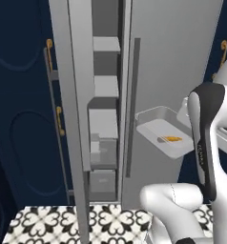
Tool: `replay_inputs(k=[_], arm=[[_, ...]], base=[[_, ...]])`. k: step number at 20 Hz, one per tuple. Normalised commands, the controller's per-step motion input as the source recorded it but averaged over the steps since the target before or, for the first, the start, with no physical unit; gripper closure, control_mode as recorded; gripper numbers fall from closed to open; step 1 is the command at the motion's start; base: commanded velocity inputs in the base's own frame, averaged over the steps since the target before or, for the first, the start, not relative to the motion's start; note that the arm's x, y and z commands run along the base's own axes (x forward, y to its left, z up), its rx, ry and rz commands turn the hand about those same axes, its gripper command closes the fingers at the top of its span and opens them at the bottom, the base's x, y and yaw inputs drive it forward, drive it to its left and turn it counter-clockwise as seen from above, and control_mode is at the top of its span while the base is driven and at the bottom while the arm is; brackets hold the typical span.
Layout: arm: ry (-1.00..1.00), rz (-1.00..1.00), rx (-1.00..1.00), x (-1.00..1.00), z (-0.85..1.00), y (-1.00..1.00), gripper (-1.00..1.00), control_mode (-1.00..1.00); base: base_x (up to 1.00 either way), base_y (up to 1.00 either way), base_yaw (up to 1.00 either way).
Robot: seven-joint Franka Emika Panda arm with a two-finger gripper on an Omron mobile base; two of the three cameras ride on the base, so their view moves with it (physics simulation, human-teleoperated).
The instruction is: Take the meat container that has the shrimp and place it on the second highest rack of the freezer. Then take the vegetable container that has the cucumber and corn and place it on the highest rack of the freezer.
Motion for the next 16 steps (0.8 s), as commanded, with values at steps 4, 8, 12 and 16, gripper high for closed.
replay_inputs(k=[4,8,12,16], arm=[[0.00,0.00,0.00,0.00,0.00,0.00,1.00,1.00],[0.00,0.00,0.00,0.00,0.00,0.00,1.00,1.00],[0.00,0.00,0.00,0.00,0.00,0.00,1.00,1.00],[0.00,0.00,0.00,0.00,0.00,0.00,1.00,1.00]], base=[[0.88,-0.18,0.00],[0.66,-0.27,0.00],[0.49,-0.13,0.00],[0.56,0.00,0.00]])
